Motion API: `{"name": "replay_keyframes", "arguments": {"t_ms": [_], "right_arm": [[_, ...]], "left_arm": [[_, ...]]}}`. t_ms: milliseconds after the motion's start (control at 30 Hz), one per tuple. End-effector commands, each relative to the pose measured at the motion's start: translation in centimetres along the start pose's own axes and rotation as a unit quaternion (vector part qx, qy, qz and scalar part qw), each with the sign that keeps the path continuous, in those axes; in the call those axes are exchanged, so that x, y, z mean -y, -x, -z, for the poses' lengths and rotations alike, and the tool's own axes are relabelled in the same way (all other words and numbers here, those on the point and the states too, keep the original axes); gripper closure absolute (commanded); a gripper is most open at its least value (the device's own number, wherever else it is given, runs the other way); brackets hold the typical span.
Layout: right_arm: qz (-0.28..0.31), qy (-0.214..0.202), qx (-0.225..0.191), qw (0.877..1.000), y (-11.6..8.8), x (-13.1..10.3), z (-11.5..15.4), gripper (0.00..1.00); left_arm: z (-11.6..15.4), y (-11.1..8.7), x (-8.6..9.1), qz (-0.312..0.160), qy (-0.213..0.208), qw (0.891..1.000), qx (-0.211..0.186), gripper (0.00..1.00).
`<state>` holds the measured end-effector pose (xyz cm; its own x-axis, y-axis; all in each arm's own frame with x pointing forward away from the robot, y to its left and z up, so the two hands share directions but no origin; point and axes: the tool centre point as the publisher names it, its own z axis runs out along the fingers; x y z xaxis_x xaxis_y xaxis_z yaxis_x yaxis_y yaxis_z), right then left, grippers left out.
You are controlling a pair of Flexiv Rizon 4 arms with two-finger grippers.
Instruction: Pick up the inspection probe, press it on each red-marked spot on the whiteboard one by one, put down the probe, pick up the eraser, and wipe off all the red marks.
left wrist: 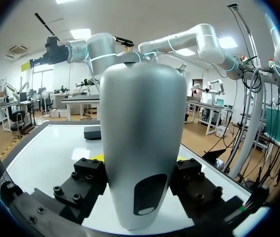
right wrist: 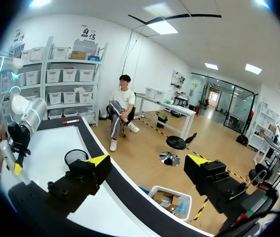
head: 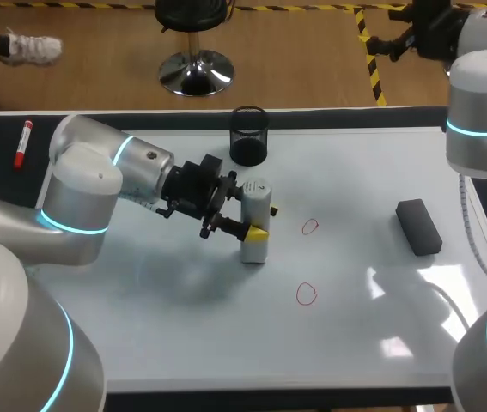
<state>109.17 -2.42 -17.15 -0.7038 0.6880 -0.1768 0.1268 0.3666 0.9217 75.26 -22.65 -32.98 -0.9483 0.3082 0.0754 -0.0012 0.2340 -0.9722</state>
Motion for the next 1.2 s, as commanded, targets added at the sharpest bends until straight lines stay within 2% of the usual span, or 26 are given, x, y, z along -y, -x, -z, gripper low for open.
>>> {"name": "replay_keyframes", "arguments": {"t_ms": [33, 133, 267, 500, 733, 800, 900, 967, 1200], "right_arm": [[0.016, -0.080, -0.052, 0.995, 0.3, -2.4, 2.1, 0.00], [0.022, -0.114, -0.062, 0.991, 0.3, -3.5, 2.8, 0.00], [0.034, -0.156, -0.055, 0.986, 0.6, -4.4, 3.9, 0.00], [-0.003, -0.214, -0.031, 0.976, 1.7, -5.1, 6.3, 0.00], [-0.055, -0.292, 0.017, 0.955, 2.0, -5.2, 8.8, 0.00], [-0.088, -0.312, 0.011, 0.946, 1.8, -5.0, 9.4, 0.00], [-0.101, -0.346, 0.017, 0.933, 1.2, -4.6, 10.2, 0.00], [-0.115, -0.349, 0.010, 0.930, 0.6, -4.7, 10.9, 0.00], [-0.115, -0.349, 0.010, 0.930, 0.6, -4.7, 10.9, 0.00]], "left_arm": [[-0.2, -0.2, -0.9, 0.001, -0.001, 1.000, 0.000, 1.00], [-0.2, -0.2, -0.9, 0.001, -0.001, 1.000, 0.000, 1.00], [-0.2, -0.2, -0.9, 0.001, -0.001, 1.000, 0.000, 1.00], [-0.2, -0.2, -0.9, 0.001, -0.001, 1.000, 0.000, 1.00], [-0.2, -0.2, -0.9, 0.001, -0.001, 1.000, 0.000, 1.00], [-0.2, -0.2, -0.9, 0.001, -0.001, 1.000, 0.000, 1.00], [-0.2, -0.2, -0.9, 0.001, -0.001, 1.000, 0.000, 1.00], [-0.2, -0.2, -0.9, 0.001, -0.001, 1.000, 0.000, 1.00], [-0.2, -0.2, -0.9, 0.001, -0.001, 1.000, 0.000, 1.00]]}}
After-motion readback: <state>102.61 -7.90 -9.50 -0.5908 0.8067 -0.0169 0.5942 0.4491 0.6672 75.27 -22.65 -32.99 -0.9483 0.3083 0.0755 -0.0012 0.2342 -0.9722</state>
